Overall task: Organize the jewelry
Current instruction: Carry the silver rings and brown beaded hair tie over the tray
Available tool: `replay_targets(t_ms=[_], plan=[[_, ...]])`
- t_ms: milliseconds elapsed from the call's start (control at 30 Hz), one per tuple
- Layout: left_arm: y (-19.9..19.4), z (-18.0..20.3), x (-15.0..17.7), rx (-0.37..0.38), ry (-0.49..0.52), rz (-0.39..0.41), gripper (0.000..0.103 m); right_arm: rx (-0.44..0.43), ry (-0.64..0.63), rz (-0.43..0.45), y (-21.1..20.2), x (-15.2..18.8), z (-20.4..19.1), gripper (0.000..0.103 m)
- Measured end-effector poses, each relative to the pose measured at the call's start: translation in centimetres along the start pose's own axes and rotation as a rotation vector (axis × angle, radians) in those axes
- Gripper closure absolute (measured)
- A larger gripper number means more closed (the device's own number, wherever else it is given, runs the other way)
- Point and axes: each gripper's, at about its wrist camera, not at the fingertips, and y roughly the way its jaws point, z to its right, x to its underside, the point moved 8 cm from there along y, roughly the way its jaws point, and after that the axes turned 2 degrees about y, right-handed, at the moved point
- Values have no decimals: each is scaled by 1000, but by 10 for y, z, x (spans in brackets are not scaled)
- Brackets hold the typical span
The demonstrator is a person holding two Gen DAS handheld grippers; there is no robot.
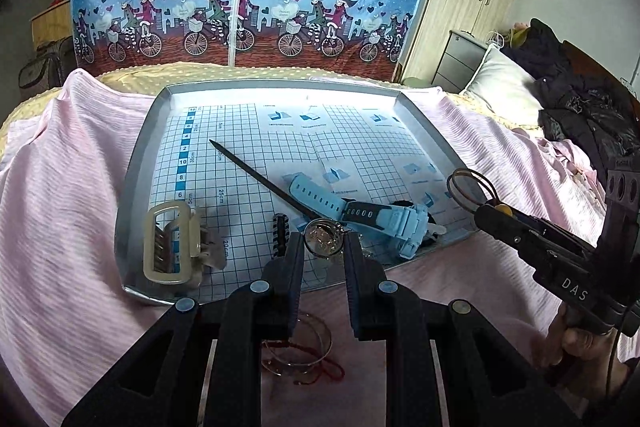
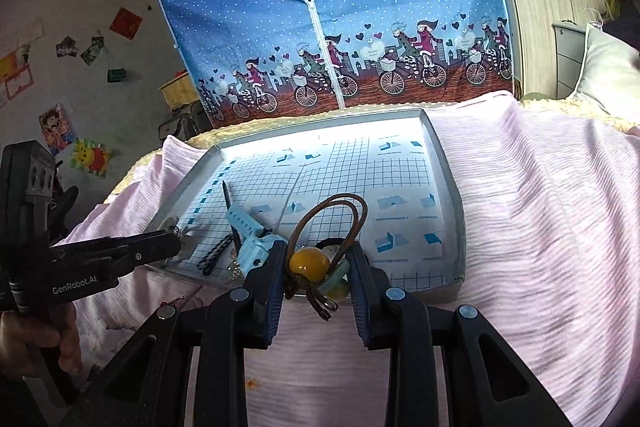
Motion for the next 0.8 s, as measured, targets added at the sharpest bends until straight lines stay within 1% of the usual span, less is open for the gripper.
replay_targets(t_ms=[200,367,467,633,800], plan=[[23,-14,-3,2,-68,-20,87,21,-18,-32,17,2,7,75],[35,-19,-2,6,-67,-41,87,20,-24,-70,32,5,9,75],[41,-20,0,24,-78,-55,87,13,-31,-86,37,6,9,75],[44,-19,2,42,-82,-71,87,14,-46,-99,39,8,8,75],[48,-18,5,38,-87,-93,87,17,-50,-113,41,11,9,74]])
